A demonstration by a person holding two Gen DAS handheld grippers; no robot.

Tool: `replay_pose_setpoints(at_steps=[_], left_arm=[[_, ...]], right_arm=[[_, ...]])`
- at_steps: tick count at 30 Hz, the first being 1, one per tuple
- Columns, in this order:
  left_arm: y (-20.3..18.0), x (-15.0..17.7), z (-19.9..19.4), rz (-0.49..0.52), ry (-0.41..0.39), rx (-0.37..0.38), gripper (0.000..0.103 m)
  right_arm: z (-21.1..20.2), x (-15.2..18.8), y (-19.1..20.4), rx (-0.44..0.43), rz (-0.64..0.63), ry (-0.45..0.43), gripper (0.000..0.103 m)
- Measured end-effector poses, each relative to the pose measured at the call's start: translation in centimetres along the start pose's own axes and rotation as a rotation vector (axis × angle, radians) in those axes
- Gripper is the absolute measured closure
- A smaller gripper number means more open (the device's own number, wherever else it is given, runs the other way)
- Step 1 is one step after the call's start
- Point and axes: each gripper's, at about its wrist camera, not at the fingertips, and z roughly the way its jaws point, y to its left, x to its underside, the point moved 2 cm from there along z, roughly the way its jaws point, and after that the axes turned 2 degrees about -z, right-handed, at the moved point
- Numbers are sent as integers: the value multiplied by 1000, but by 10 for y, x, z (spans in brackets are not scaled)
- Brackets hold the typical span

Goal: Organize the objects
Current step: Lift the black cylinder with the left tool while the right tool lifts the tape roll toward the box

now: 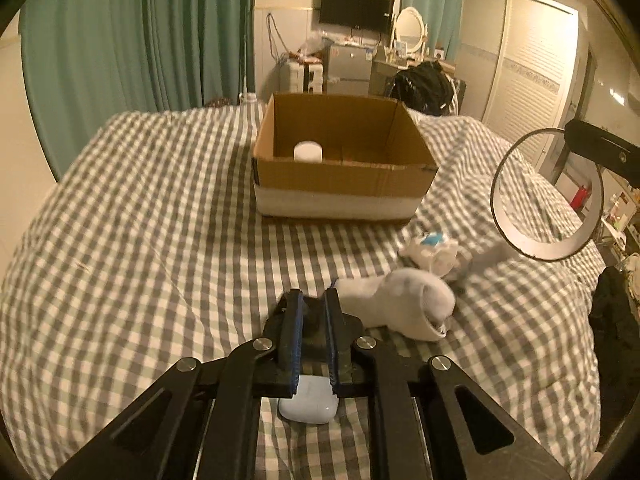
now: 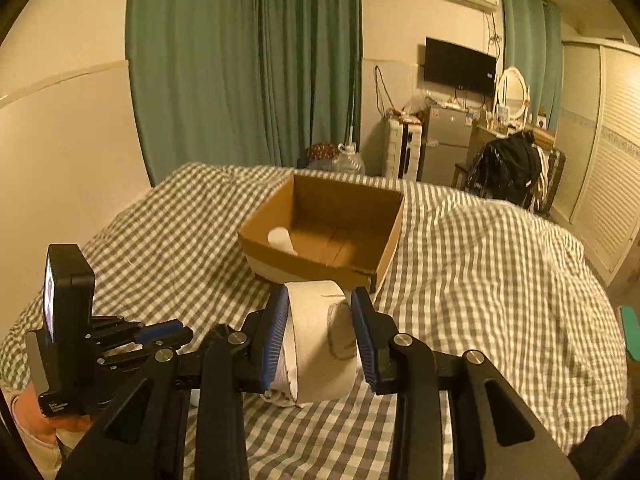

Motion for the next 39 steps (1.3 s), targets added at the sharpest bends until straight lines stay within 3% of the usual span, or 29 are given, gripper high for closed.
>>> replay_pose_setpoints(at_steps=[9, 14, 17, 19, 20, 29, 30, 34, 39], left_arm=[[-1, -21, -21, 12, -50, 0, 92], [2, -14, -3, -2, -2, -14, 90], [4, 0, 22, 2, 67, -20, 74], [7, 10, 38, -7, 97, -24, 50], [8, 14, 47, -11, 111, -25, 49], [10, 35, 99, -2, 210, -31, 49], [10, 35, 102, -1, 214, -31, 52], [8, 33, 104, -11, 214, 2, 78], [4, 31, 99, -3, 220, 16, 87]], right_arm=[[-25, -23, 8, 10, -23, -62, 71], [-25, -24, 9, 8, -24, -64, 71], [-16, -18, 6, 2, -17, -44, 71], [-6, -12, 3, -2, -11, -22, 71], [0, -8, 1, -4, -8, -10, 71], [51, 18, -15, -22, 19, 77, 71], [56, 19, -16, -23, 23, 84, 71], [69, 28, -21, -35, 38, 107, 71], [75, 31, -23, -40, 49, 119, 71]])
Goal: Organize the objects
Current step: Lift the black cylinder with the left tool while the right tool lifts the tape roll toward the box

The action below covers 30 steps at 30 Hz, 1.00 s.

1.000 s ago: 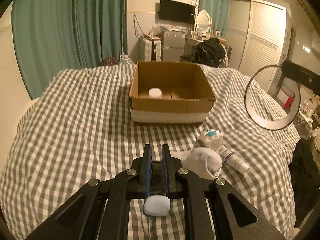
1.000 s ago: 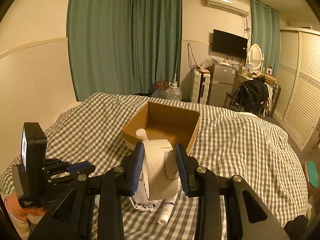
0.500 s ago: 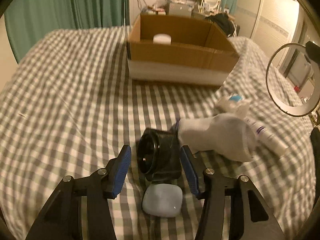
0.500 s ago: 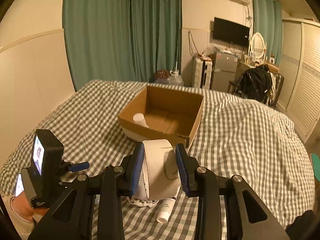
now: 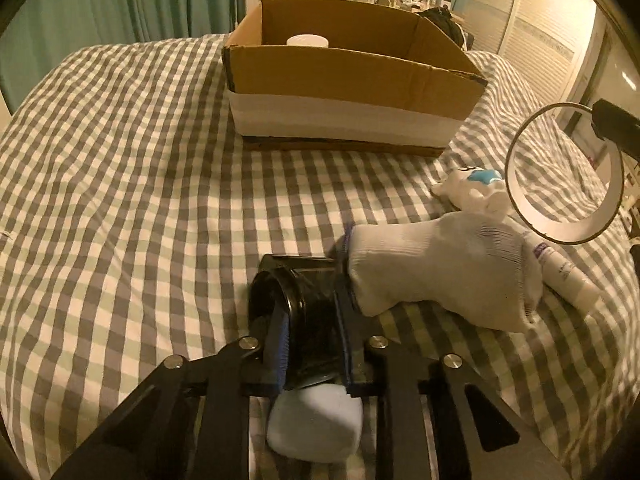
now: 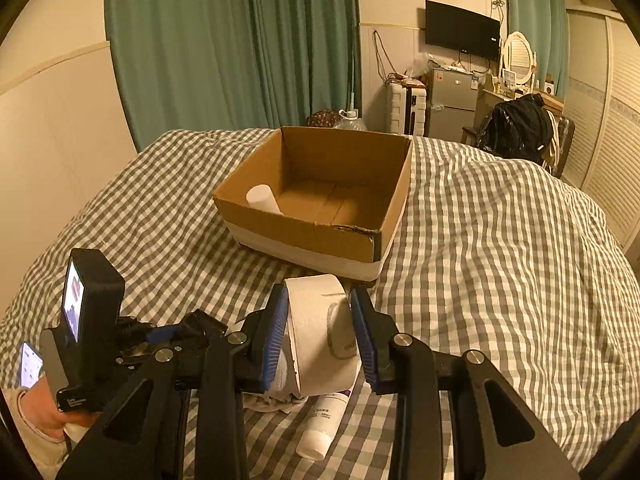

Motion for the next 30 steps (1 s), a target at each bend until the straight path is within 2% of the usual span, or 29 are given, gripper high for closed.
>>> replay_pose_setpoints(at_steps=[2, 12, 21, 30], left_arm=[[1, -3, -5, -21, -3, 31, 91], [-10, -28, -68, 6, -136, 30, 92], [-20, -78, -135, 43, -275, 30, 92], [-23, -144, -144, 39, -372, 44, 92]], right_arm=[[-4, -1, -1, 3, 3, -2, 71], [-46, -16, 10, 34, -34, -62, 71], [-87, -45, 33, 73, -124, -167, 71], [-77, -92, 41, 85, -174, -225, 71]])
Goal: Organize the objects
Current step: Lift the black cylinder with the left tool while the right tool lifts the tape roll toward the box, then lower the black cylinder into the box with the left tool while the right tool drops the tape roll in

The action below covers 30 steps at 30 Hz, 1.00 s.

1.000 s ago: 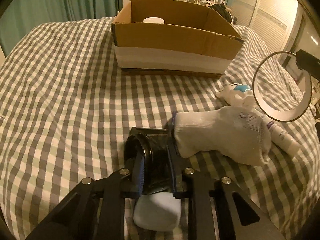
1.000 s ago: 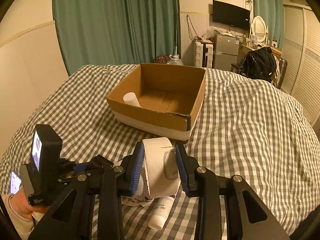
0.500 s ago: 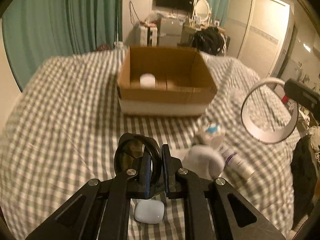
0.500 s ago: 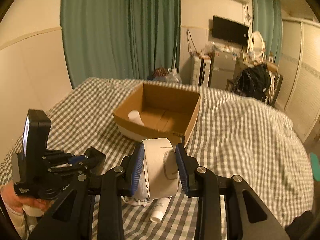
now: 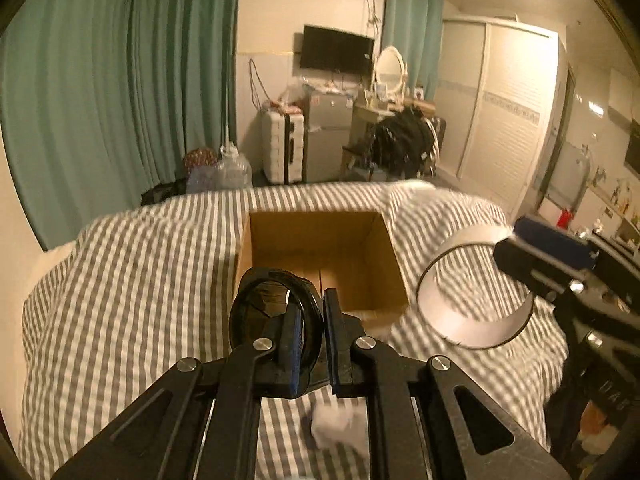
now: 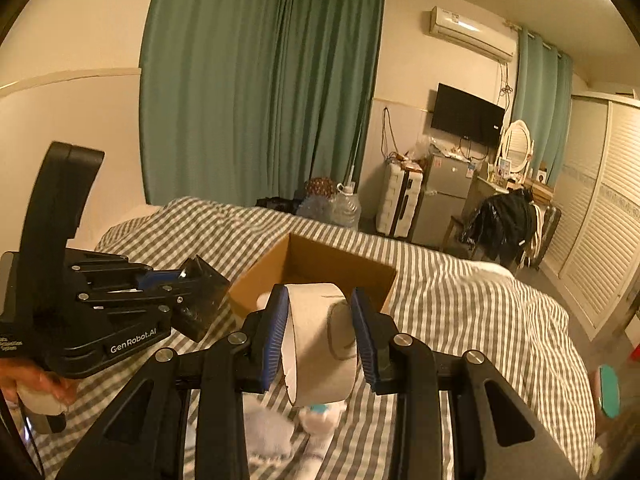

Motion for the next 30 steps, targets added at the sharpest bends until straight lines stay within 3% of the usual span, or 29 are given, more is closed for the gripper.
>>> replay_pose_setpoints(at_steps=[6, 14, 20, 24, 30], left_arm=[[0, -32, 33, 15, -32, 0, 92], [1, -54, 109, 53, -5, -24, 92], [10, -36, 173, 91, 79, -34, 92], [22, -15, 208, 60, 143, -8, 92], [27, -11, 226, 56, 166, 36, 92]], right_arm=[[40, -31, -12, 2, 7, -19, 71], [110, -51, -38, -1, 59, -19, 71], [173, -36, -53, -7, 106, 39, 71], [217, -12, -57, -5, 104, 119, 71], [252, 18, -60, -22, 134, 200, 71]])
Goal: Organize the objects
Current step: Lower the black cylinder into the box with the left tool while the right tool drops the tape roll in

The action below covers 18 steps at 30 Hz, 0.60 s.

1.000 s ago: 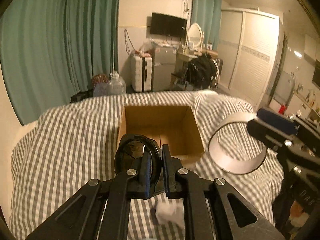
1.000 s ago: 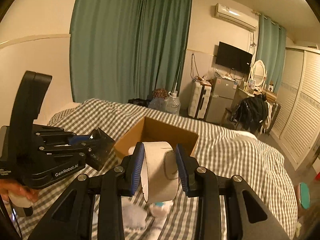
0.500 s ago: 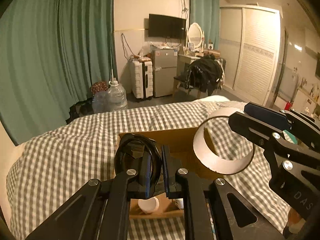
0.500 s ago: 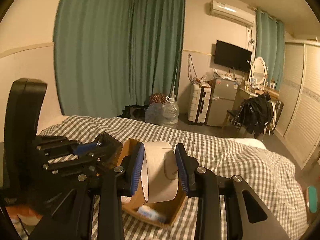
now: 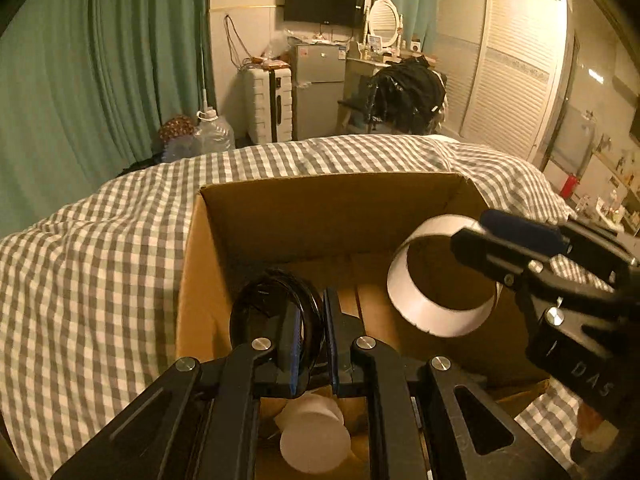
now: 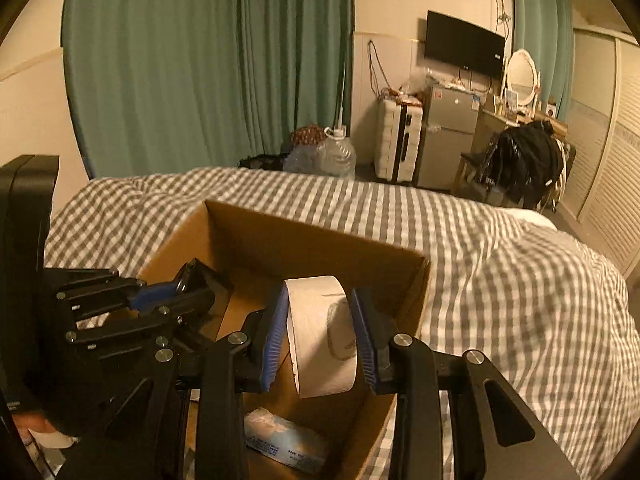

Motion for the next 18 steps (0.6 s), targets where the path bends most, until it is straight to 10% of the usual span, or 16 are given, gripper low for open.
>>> replay_pose_setpoints(at_steps=[5, 10, 18], left_arm=[[1, 3, -3, -5, 1, -14, 87], [3, 4, -33, -48, -31, -24, 32], [-9, 2, -107, -7, -102, -95, 11]], right_arm=[[-3, 8, -7, 2, 30, 14, 69], [-28, 0, -15, 30, 68, -45, 44], [-101, -15, -14, 44, 62, -110, 35]])
